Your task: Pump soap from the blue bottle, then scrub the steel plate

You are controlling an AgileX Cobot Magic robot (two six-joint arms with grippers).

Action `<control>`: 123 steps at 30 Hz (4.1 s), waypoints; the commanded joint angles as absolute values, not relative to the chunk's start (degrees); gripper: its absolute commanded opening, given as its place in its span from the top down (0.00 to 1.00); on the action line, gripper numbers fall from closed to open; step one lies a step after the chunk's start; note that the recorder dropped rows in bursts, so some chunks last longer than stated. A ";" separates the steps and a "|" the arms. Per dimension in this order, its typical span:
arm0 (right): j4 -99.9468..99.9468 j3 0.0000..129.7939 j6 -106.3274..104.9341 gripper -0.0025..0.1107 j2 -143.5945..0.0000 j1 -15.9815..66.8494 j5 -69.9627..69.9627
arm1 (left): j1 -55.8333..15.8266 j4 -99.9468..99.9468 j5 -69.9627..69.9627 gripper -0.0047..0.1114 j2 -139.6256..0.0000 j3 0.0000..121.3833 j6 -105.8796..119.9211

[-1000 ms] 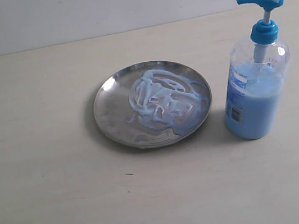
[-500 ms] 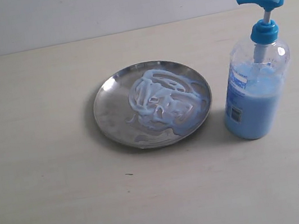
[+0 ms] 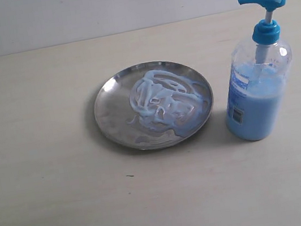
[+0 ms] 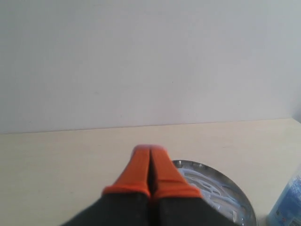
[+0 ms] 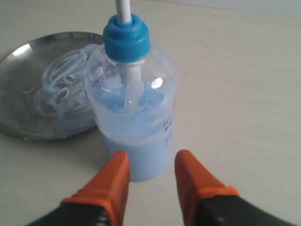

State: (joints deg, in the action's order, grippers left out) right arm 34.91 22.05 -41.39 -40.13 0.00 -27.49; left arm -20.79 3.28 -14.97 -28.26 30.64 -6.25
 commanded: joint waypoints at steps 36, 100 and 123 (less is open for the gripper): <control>41.39 22.08 -35.53 0.31 -68.38 14.06 -2.90 | -21.15 3.62 -14.40 0.96 -28.58 31.00 -6.41; 19.86 19.29 -4.90 0.46 -97.25 24.31 49.02 | -21.15 3.62 -14.76 0.96 -29.42 30.63 -6.41; 19.28 21.74 -4.84 0.76 -98.04 24.31 53.48 | -21.15 3.62 -14.76 0.96 -29.42 30.63 -6.41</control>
State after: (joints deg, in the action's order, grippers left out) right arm 19.99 20.90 -4.12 -98.26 24.29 49.90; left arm -20.79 3.28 -14.97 -29.24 30.64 -6.25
